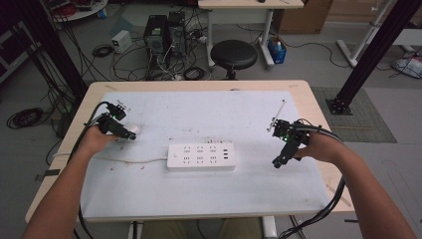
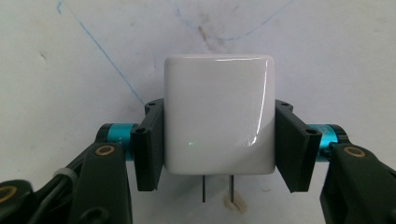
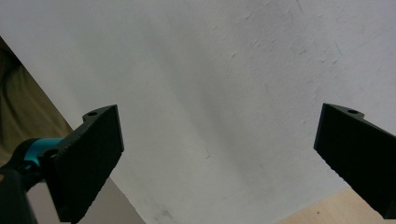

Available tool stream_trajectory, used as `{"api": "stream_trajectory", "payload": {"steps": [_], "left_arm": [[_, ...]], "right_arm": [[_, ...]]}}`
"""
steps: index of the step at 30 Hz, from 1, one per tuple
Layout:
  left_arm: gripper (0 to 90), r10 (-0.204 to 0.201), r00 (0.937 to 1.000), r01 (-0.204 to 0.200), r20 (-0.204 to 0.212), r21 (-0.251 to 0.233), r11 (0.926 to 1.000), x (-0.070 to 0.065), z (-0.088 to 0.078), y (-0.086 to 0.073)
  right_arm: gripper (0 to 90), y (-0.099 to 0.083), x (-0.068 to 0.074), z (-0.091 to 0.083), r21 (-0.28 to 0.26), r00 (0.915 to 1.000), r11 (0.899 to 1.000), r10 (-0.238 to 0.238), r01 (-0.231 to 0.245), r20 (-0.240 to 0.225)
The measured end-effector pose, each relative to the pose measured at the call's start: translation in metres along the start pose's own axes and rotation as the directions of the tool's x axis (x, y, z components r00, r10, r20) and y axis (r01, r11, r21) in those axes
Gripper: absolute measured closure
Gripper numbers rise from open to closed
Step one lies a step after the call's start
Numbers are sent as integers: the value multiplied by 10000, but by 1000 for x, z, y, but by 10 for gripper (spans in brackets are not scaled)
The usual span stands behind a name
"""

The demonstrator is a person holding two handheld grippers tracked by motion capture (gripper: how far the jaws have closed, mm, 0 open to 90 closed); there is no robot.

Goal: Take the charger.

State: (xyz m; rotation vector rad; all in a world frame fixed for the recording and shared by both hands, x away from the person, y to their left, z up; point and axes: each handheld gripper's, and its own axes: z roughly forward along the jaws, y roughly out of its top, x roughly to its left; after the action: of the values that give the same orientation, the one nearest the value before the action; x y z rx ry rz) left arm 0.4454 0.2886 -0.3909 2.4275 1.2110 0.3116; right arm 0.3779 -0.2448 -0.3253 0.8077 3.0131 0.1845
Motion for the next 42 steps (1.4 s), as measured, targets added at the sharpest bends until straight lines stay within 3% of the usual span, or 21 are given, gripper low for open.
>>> {"api": "stream_trajectory", "payload": {"steps": [6, 8, 13, 16, 20, 25, 26, 32, 42], "left_arm": [[424, 492, 9988, -488, 72, -485, 9976, -17, -25, 3], [424, 668, 9977, -659, 144, -578, 9962, -23, -33, 5], [424, 1202, 9922, -1165, 327, -983, 9883, -44, -58, 11], [424, 1559, 9860, -1483, 582, -1183, 9818, -56, -69, 15], [424, 2052, 9769, -1956, 604, -1353, 9713, -72, -82, 20], [424, 2355, 9695, -2231, 682, -1536, 9626, -84, -92, 23], [424, 2504, 9654, -2363, 726, -1624, 9580, -91, -96, 23], [424, 2860, 9556, -2698, 713, -1788, 9462, -112, -107, 20], [424, 3321, 9396, -3120, 832, -1913, 9306, -129, -114, 19]], "right_arm": [[8, 2, 1, -1, -38, 9998, 9998, 182, -182, 15], [8, 2, 2, -1, -95, 9999, 9999, 48, -47, 95], [7, 2, 6, -4, -308, 9994, 9990, 333, -329, 123], [7, 2, 7, -5, -426, 9997, 9989, 212, -207, 102], [7, 2, 10, -8, -551, 9994, 9980, 325, -320, 80], [8, 3, 15, -10, -659, 9993, 9972, 352, -342, 130], [8, 3, 15, -10, -693, 9995, 9972, 289, -279, 141], [8, 9, 22, -11, -856, 9994, 9960, 257, -238, 216], [8, 16, 27, -13, -947, 9995, 9955, 69, -41, 294]]}}
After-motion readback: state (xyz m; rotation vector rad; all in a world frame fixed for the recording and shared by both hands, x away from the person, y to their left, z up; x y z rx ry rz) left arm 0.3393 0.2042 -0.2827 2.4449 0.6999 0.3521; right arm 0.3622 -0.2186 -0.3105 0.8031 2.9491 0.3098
